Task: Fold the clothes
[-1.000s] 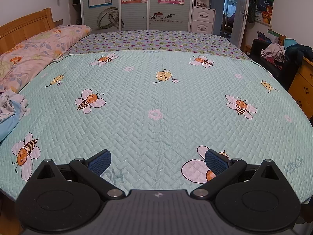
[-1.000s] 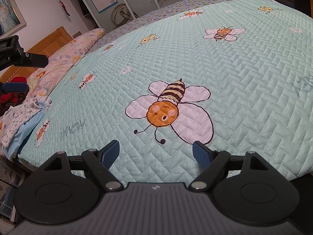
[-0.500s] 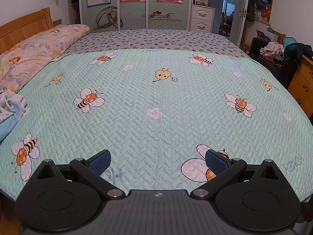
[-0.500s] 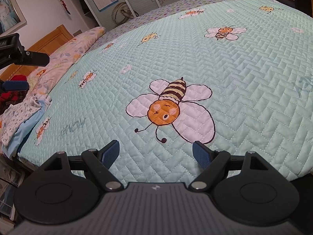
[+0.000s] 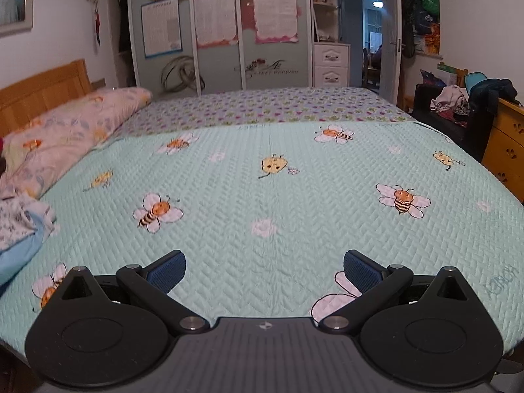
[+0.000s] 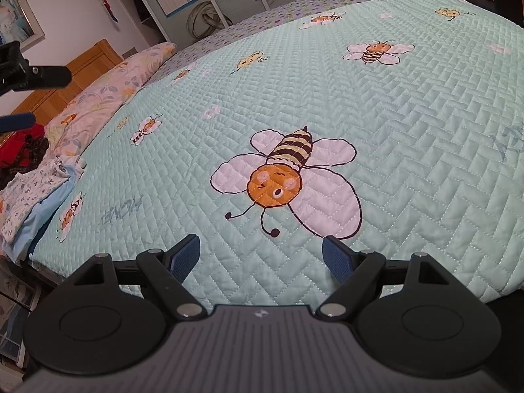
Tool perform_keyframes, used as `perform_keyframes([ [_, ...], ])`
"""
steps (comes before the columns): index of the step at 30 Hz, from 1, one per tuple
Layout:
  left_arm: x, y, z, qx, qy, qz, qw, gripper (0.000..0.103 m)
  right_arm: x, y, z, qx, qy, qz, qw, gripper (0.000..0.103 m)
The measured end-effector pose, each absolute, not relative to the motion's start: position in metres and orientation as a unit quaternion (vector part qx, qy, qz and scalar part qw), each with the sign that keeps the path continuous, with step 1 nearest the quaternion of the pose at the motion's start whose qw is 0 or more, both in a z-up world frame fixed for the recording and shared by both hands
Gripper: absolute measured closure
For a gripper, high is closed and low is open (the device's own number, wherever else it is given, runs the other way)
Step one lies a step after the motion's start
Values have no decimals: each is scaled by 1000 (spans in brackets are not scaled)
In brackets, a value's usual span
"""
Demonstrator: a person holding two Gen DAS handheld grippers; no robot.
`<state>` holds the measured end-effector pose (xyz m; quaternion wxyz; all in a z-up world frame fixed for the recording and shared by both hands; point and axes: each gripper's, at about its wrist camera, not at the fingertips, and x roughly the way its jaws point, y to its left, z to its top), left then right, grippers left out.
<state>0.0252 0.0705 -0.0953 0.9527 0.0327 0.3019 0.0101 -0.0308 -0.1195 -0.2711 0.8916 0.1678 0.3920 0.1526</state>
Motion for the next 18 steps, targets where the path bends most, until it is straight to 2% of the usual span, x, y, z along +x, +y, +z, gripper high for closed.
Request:
perform_keyframes([
  [18, 25, 70, -99, 26, 311, 5, 950, 1, -31, -120, -273, 170, 393, 151, 891, 20],
])
